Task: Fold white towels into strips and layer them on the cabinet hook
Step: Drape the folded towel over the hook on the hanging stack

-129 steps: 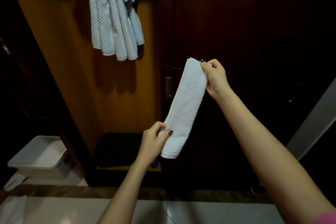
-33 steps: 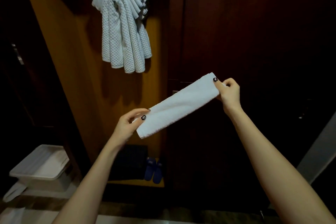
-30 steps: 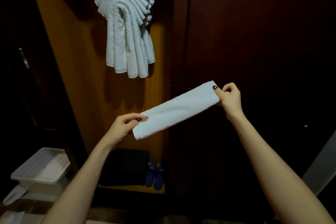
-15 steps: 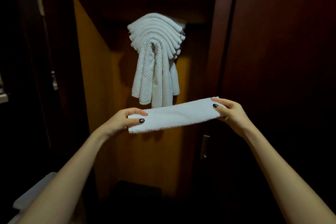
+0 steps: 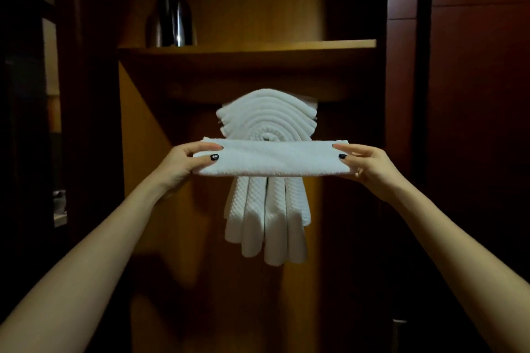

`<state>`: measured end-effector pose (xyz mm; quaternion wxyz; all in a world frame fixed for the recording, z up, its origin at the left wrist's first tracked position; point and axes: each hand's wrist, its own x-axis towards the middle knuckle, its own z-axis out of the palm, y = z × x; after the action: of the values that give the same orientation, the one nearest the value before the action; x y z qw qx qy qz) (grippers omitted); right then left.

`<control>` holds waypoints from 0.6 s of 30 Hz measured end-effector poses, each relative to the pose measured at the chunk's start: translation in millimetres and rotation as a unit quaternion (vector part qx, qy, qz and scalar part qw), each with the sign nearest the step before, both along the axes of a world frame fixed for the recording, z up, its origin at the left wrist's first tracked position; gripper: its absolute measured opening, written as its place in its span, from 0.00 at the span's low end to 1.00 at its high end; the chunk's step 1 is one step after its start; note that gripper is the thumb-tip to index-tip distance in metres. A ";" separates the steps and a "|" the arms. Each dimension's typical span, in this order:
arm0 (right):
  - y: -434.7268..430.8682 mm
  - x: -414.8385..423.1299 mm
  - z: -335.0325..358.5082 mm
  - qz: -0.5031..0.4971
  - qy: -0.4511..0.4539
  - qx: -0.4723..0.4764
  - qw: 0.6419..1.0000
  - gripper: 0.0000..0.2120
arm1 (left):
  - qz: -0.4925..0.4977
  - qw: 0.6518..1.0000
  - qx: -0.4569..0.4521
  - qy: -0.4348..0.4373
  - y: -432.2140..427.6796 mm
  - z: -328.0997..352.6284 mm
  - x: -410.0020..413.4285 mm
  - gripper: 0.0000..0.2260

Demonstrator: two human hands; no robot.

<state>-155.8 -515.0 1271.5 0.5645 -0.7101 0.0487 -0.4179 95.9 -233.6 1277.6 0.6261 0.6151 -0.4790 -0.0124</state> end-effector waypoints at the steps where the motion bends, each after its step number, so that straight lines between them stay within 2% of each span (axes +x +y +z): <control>1: -1.3 9.5 8.8 0.004 -0.008 0.003 1.000 0.15 | -0.004 1.000 -0.007 -0.002 -3.7 9.3 12.8 0.09; 8: -23.3 61.8 79.8 0.027 -0.074 0.030 0.996 0.16 | -0.040 0.994 -0.098 0.020 -51.6 78.3 74.1 0.10; 13: -46.2 103.0 117.7 0.059 -0.137 0.067 0.987 0.17 | -0.091 0.978 -0.175 0.073 -95.5 109.2 104.0 0.08; 18: -75.1 141.9 157.9 0.119 -0.216 0.108 0.963 0.10 | -0.108 0.968 -0.206 0.094 -137.2 146.0 135.2 0.06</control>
<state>-13.9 -590.1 1429.4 0.6804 -0.5387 -0.1141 -0.4836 231.1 -370.8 1423.6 0.7765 0.4138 -0.4736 -0.0391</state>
